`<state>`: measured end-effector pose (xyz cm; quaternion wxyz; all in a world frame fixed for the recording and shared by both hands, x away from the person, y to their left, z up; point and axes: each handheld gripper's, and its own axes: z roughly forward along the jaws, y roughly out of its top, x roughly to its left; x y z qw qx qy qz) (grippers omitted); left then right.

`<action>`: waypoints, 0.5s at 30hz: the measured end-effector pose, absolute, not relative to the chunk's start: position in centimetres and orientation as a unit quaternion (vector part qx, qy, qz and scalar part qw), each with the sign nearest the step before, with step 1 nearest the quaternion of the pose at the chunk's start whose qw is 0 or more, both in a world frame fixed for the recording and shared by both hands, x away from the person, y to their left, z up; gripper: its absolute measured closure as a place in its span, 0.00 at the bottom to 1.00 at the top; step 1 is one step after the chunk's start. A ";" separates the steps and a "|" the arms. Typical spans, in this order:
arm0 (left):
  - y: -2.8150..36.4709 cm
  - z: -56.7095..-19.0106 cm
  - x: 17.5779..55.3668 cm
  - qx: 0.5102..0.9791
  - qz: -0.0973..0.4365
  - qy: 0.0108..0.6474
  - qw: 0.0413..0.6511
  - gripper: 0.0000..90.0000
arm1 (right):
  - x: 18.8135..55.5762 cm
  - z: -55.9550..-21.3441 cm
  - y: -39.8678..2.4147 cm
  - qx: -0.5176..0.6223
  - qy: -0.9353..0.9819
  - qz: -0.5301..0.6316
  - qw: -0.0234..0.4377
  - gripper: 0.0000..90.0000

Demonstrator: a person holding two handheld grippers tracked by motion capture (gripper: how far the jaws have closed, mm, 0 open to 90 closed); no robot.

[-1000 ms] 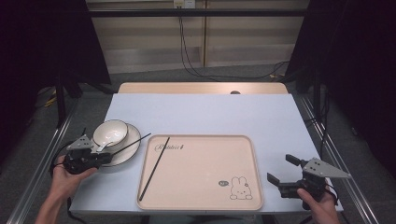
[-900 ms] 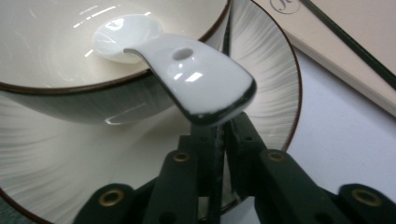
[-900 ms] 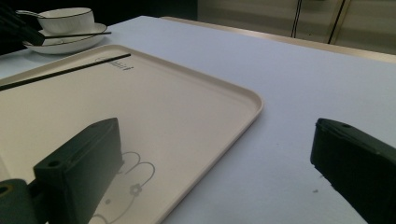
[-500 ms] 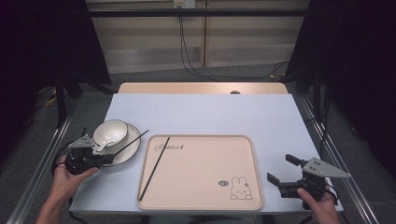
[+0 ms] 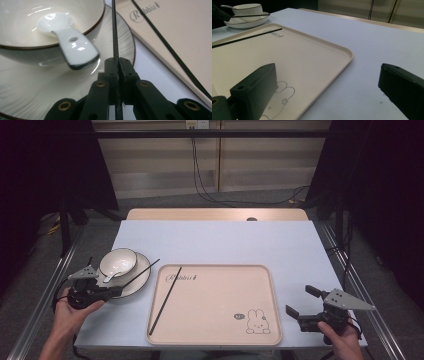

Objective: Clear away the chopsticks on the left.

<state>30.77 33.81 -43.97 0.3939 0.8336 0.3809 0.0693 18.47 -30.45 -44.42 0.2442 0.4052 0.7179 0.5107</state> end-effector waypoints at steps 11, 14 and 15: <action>32.7 -43.0 29.1 0.824 0.068 0.383 0.411 0.95 | 18.5 -44.4 -30.4 0.405 0.718 0.512 0.244 0.02; 32.4 -42.9 28.6 0.817 0.065 0.391 0.419 0.95 | 18.4 -44.4 -30.5 0.405 0.718 0.512 0.243 0.02; 32.3 -42.9 28.6 0.815 0.065 0.392 0.421 0.95 | 18.4 -44.4 -30.4 0.405 0.717 0.512 0.244 0.02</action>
